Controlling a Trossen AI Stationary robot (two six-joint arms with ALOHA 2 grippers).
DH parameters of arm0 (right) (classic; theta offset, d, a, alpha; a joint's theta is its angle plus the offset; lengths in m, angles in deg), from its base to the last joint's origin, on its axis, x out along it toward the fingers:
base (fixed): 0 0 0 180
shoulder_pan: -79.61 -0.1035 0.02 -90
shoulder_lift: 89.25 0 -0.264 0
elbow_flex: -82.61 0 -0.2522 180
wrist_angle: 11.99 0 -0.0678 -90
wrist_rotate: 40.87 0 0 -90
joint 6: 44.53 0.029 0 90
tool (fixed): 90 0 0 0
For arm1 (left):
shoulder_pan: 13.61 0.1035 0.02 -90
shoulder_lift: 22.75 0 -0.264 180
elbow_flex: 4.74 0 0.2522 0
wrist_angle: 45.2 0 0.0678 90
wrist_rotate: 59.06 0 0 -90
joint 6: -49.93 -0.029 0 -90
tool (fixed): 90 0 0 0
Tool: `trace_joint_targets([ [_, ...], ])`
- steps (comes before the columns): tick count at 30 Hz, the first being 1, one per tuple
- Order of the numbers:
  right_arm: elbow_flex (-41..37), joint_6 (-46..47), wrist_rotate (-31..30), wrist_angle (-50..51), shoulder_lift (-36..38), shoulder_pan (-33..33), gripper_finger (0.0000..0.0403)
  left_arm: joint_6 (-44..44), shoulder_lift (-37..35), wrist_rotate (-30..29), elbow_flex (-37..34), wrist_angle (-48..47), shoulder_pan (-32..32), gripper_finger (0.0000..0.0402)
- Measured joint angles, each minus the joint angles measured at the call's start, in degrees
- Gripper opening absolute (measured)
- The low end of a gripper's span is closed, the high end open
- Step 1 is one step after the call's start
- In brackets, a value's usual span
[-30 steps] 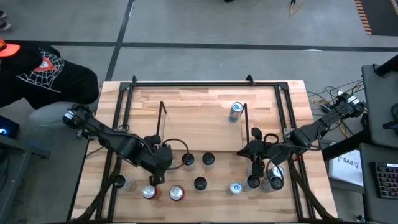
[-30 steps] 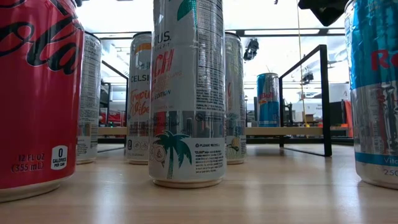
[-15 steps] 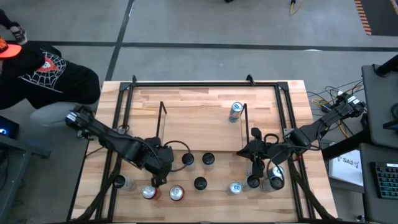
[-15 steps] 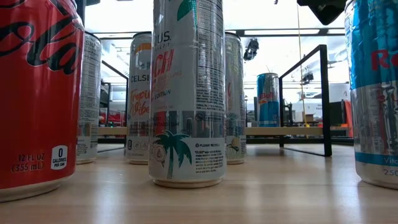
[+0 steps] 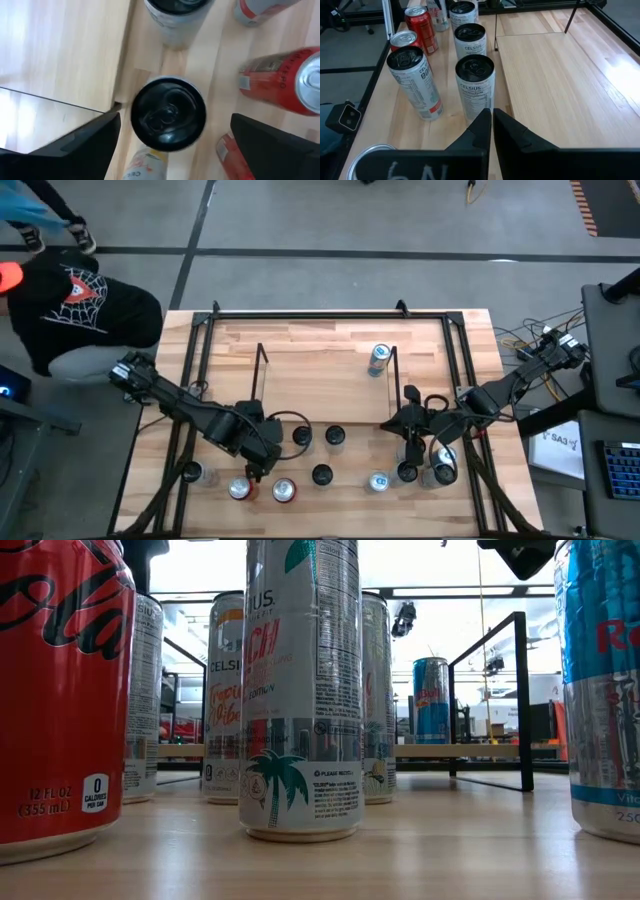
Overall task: Place canned beverage on shelf
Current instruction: Put the top white and pink soda can on the shelf
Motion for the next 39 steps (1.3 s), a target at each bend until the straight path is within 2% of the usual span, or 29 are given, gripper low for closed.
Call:
trace_joint_targets([
  [15, -0.18, -0.04, 0.00, 0.00, 0.00, 0.00, 0.0009, -0.57, 0.00, -1.59, -2.29, 2.90, 0.47, 0.0362],
  [29, -0.26, 0.00, 0.00, 0.01, 0.00, 0.00, 0.0009, -0.30, -0.02, -1.50, -9.37, 9.92, 0.58, 0.0357],
  [33, -0.28, 0.01, 0.00, -0.01, 0.00, 0.00, 0.0009, 0.21, -0.02, -1.48, -9.70, 9.73, 0.59, 0.0331],
  [39, -0.28, 0.00, 0.00, -0.01, 0.00, 0.00, 0.0009, 1.23, -0.05, -1.50, -9.27, 9.61, 0.68, 0.0248],
])
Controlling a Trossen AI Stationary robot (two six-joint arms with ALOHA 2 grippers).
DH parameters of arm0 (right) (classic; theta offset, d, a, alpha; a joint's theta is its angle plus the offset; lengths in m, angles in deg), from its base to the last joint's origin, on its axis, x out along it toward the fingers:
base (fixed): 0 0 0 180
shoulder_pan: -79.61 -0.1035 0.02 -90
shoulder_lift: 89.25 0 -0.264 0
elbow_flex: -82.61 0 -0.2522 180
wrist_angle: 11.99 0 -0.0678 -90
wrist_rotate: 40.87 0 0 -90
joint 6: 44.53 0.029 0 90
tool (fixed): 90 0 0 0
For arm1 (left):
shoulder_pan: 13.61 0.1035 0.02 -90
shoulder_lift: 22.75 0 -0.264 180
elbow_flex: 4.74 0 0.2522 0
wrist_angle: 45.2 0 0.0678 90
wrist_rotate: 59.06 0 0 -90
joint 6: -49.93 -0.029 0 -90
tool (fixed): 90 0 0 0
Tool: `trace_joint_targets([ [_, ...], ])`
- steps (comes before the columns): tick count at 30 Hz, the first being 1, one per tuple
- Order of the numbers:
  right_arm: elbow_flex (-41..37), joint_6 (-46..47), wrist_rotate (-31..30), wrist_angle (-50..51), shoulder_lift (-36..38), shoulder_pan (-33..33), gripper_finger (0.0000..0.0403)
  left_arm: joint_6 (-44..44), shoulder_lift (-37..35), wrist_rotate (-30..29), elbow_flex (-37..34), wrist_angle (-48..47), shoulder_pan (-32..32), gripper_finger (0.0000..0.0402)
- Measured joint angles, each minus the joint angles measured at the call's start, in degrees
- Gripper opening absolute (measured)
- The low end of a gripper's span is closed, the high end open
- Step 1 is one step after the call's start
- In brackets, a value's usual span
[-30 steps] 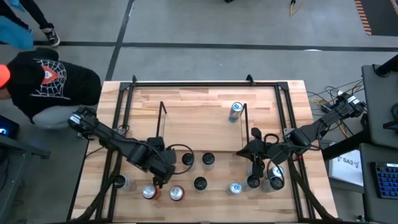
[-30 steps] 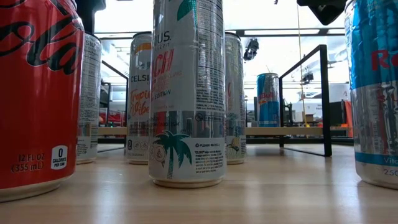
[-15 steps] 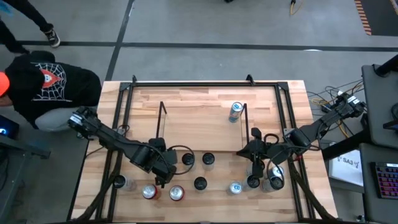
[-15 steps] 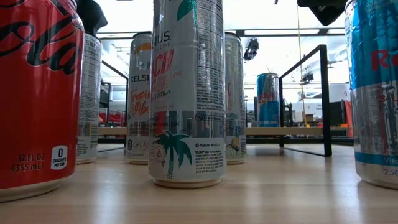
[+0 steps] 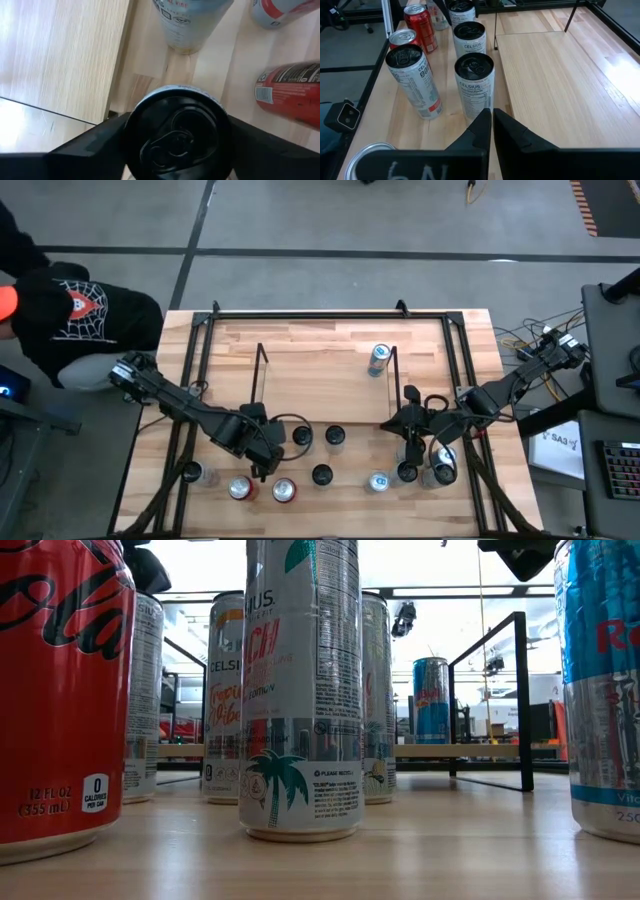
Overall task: Place canned beverage on shelf
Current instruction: Put the top white and pink soda can on the shelf
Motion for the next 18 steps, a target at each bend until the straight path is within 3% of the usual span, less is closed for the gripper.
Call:
trace_joint_targets([
  [9, -0.04, -0.13, 0.00, 0.00, 0.00, 0.00, 0.0009, 2.46, -0.26, 0.41, 0.18, -0.94, 0.00, 0.0239],
  [18, -0.04, -0.28, 0.02, 0.02, 0.00, 0.00, 0.0009, 1.84, -0.28, -0.78, 11.12, -11.88, 0.00, 0.0239],
])
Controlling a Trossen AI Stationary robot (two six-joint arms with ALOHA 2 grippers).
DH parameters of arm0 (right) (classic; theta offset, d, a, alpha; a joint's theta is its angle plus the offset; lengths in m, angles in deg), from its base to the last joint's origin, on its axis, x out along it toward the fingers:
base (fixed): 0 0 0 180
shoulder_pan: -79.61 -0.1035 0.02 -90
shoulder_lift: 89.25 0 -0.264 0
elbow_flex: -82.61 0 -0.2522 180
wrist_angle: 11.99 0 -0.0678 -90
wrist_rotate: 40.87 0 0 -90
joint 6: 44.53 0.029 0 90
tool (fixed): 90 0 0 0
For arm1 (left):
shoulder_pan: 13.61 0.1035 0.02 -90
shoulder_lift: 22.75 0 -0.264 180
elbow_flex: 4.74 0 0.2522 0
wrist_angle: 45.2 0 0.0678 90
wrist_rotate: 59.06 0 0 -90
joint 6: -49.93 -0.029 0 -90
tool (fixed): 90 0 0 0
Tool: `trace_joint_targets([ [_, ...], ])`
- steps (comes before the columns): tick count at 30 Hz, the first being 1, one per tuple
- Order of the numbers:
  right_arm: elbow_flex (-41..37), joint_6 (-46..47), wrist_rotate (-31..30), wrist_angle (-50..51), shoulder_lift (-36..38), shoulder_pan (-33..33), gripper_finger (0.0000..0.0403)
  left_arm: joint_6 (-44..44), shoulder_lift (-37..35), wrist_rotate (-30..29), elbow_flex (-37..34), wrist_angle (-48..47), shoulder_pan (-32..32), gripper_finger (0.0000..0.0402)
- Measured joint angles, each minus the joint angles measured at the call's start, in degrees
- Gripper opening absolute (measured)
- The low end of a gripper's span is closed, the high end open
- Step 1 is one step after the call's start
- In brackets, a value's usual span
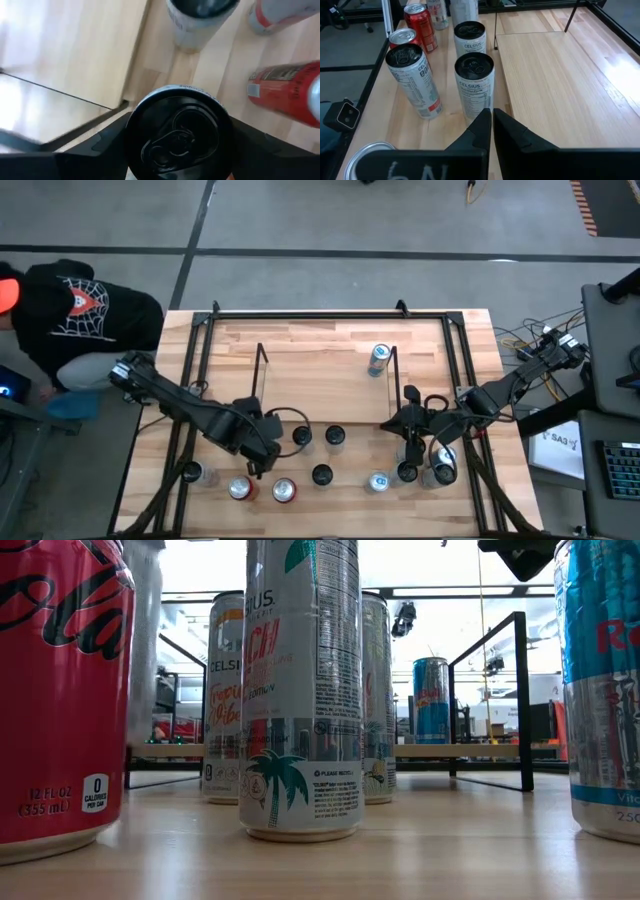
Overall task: Place canned beverage on shelf
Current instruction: Put the top white and pink soda can on the shelf
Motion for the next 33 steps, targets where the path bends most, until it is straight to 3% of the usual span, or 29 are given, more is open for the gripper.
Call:
trace_joint_targets([
  [11, 0.00, -0.67, 0.02, 0.02, 0.00, 0.02, 0.0009, -4.89, 0.00, -5.36, 16.30, -11.66, 3.15, 0.0239],
  [19, 0.00, -2.16, 0.04, 0.02, 0.00, 0.02, 0.0009, -8.57, 0.06, -11.49, 21.95, -13.68, 11.27, 0.0239],
  [24, 0.00, -2.38, 0.06, 0.03, 0.00, 0.01, 0.0009, -8.02, 0.77, -10.78, 21.88, -11.81, 19.38, 0.0239],
  [33, 0.00, -2.87, 0.09, 0.49, 0.00, 0.01, 0.0009, -12.08, 4.68, -2.49, 21.86, -6.70, 30.96, 0.0239],
])
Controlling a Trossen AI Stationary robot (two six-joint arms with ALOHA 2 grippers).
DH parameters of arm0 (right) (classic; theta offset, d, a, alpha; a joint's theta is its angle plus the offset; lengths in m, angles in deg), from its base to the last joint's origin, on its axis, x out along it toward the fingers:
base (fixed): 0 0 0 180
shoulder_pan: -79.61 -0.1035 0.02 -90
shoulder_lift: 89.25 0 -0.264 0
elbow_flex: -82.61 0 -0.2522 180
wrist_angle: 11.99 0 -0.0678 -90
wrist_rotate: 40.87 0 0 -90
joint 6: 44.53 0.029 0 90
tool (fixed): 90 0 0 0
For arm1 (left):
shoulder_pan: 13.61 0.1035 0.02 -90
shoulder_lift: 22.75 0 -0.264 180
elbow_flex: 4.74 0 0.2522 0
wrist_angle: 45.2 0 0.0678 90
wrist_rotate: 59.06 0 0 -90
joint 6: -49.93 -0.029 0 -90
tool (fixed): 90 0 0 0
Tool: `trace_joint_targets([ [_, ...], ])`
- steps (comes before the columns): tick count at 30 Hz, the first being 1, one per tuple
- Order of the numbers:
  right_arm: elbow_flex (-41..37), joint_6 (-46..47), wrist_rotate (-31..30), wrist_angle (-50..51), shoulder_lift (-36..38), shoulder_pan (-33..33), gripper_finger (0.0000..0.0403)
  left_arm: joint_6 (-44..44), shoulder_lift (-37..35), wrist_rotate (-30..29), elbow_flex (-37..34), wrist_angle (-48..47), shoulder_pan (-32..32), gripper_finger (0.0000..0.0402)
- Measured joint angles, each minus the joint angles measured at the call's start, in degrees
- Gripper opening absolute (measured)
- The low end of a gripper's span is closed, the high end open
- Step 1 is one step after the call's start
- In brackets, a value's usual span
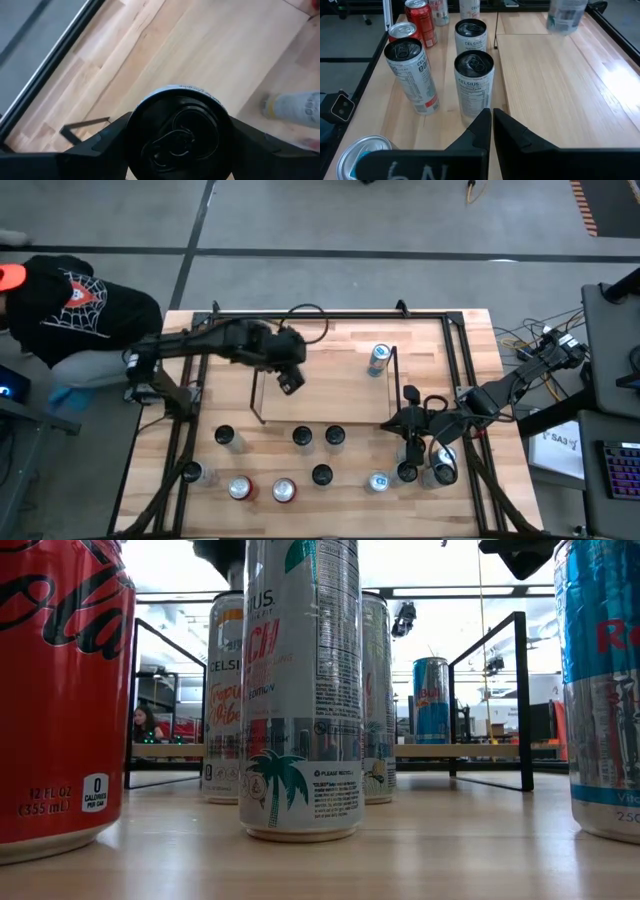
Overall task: Place canned beverage on shelf
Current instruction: Put the top white and pink soda can on the shelf
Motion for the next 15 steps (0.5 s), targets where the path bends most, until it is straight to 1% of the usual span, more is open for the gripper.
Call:
trace_joint_targets([
  [3, 0.00, 0.00, 0.00, 0.00, 0.00, 0.01, 0.0009, -1.84, 1.78, 1.96, 0.00, 0.93, 2.38, 0.0239],
  [7, 0.00, -0.02, 0.00, 0.06, 0.00, 0.01, 0.0009, -4.33, 4.34, 2.27, -0.05, 2.07, 4.15, 0.0239],
  [15, 0.00, -0.41, 0.00, 0.37, 0.00, 0.01, 0.0009, -7.94, 9.72, 2.83, -0.09, 5.49, 4.66, 0.0239],
])
